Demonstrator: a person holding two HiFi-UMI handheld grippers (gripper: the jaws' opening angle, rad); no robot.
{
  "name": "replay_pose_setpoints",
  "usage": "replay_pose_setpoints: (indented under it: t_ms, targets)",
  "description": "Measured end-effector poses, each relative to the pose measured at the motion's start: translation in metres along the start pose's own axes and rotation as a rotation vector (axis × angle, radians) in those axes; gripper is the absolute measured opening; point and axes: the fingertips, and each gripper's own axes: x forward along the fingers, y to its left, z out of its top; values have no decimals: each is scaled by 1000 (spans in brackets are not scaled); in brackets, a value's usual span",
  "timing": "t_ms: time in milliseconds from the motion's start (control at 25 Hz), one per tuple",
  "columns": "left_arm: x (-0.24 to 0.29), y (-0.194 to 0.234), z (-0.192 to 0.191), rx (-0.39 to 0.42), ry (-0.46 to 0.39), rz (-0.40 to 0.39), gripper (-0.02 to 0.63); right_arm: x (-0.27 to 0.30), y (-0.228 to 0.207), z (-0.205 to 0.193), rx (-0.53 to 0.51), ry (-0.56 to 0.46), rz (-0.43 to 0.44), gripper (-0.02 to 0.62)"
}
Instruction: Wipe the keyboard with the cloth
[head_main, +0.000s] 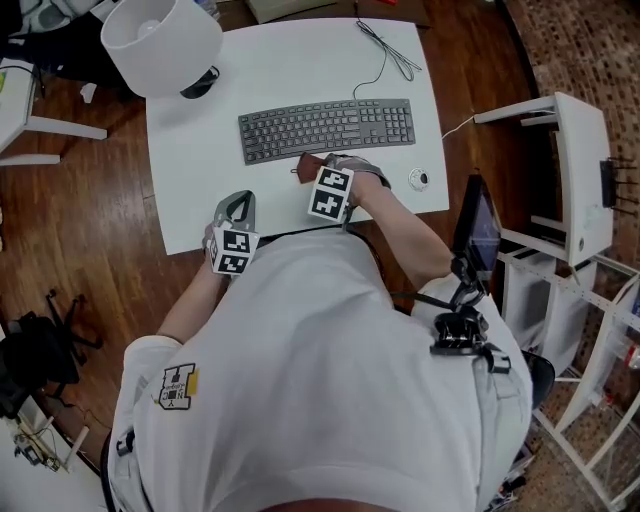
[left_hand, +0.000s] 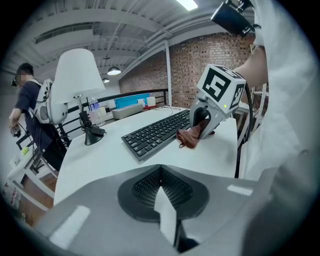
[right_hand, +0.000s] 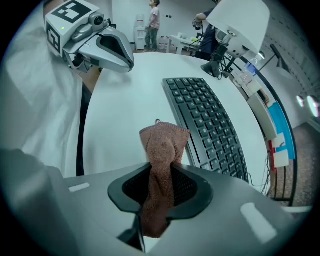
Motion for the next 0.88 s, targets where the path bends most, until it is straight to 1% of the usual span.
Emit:
replay_pose_setpoints:
  t_ms: [120,200,440,520,640,800,880]
  targets:
    - [11,-15,11,14,7,-2,-2,-2,-12,-28,25,-6,-9,93]
    - [17,-24,18,22,12,-3,-2,-4,-16,-38,30,-30,-2,94]
    - [33,-46,33,32,17,-16,-2,-6,-17,-40,-23,-125,15,103]
    - [36,-51,37,34,16,-25,-2,-8,-15,-41,-27,-157,22,130]
    - [39,-58,40,33,18,-29,-2,-14,-15,-44,-42,-203,24,216]
    - [45,-69,42,54,24,-46,-2,-31,-20,-51,-22,-281,-11,273]
    - [48,-75,42,70,28,-60,-2,-42,-23,-58,27,-320,-37,276]
